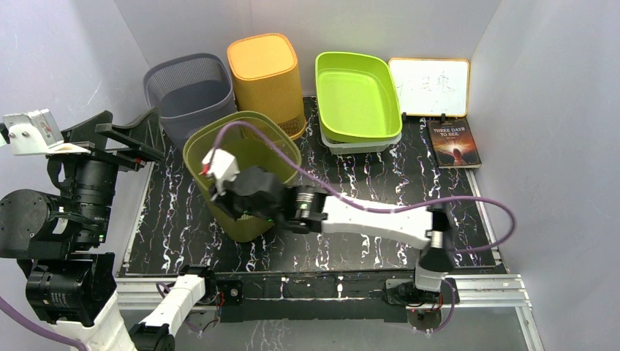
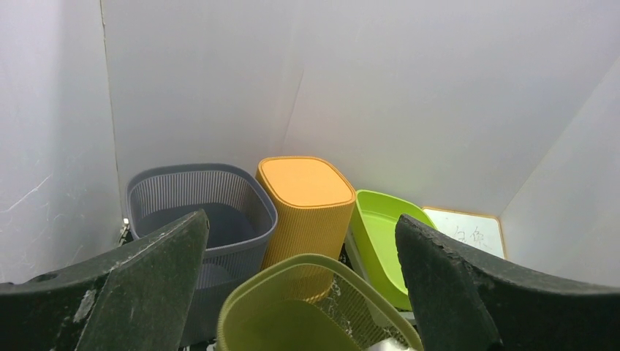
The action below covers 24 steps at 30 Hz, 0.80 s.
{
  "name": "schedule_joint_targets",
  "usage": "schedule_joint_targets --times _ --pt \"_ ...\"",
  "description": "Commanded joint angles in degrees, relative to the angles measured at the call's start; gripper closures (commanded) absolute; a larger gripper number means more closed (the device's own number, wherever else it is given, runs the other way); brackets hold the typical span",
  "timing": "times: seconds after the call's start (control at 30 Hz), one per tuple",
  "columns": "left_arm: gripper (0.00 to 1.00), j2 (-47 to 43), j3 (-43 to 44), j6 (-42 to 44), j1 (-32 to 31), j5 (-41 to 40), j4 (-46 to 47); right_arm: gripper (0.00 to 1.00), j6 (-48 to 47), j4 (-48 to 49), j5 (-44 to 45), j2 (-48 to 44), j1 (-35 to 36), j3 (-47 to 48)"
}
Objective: Turn the large container upside down
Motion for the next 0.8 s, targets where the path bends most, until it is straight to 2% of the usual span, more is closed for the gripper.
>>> schedule_joint_targets --times 0.0,0.2,0.33,0.5,0.77 --pt "0.02 0.63 2.67 -0.33 0.21 0.09 0.89 1.00 16.07 28.09 -5.26 -17.24 -3.32 -12.71" --pt "0.02 1.41 4.83 -0.86 0.21 0.85 0.13 1.00 28.71 50.47 -1.02 -30.23 -8.17 -34.83" --pt "0.02 1.74 6.03 -0.92 0.21 1.32 -0.39 1.00 33.99 58.81 4.14 -34.99 -9.73 -45.68" --pt "0.02 1.76 5.83 -0.92 0.21 1.72 -0.60 1.00 38.72 60.22 11.69 -40.19 -11.15 -55.34" --pt "0.02 1.45 3.40 -1.07 0.21 2.35 -0.28 1.00 50.13 59.88 11.36 -45.02 -16.48 -69.40"
